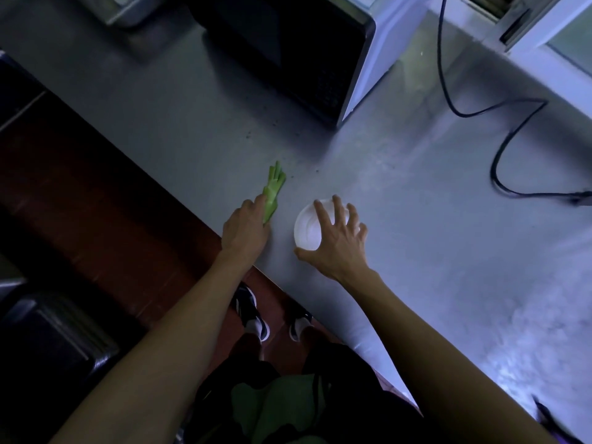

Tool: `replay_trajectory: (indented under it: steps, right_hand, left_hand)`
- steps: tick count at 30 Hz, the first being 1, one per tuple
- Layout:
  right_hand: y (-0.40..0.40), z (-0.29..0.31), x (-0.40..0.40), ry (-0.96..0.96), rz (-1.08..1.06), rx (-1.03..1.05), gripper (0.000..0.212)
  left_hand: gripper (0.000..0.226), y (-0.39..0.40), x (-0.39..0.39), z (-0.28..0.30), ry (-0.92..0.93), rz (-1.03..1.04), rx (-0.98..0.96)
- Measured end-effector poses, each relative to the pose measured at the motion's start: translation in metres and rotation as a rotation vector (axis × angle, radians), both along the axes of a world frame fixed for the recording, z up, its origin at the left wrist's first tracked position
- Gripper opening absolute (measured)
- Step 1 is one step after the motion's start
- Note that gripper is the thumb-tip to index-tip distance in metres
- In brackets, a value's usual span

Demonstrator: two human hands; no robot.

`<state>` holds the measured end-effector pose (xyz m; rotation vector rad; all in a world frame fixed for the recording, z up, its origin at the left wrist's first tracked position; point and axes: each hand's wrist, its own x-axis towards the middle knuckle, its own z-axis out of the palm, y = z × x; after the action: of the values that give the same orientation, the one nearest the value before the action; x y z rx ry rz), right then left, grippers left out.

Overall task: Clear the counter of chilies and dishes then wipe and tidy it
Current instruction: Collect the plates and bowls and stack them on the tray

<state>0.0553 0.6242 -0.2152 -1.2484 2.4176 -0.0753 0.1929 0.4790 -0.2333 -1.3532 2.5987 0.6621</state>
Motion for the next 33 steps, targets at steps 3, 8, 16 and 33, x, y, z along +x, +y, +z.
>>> replay_trajectory:
  steps: [3, 8, 16, 33]
  right_hand:
    - [0.002, -0.002, -0.002, 0.011, 0.022, -0.004, 0.111]
    - [-0.001, -0.002, 0.001, 0.007, 0.045, -0.011, 0.110]
    - [-0.040, 0.008, 0.029, 0.039, 0.157, -0.025, 0.111]
    - [-0.196, 0.064, 0.185, 0.159, 0.420, -0.129, 0.107]
  left_hand:
    - [0.050, 0.002, 0.002, 0.001, 0.004, 0.027, 0.007]
    - [0.049, 0.006, 0.017, 0.008, -0.007, 0.055, 0.003]
    - [0.054, -0.009, 0.065, 0.027, 0.071, 0.133, -0.047]
    - [0.053, -0.116, 0.263, 0.076, 0.164, 0.385, -0.140]
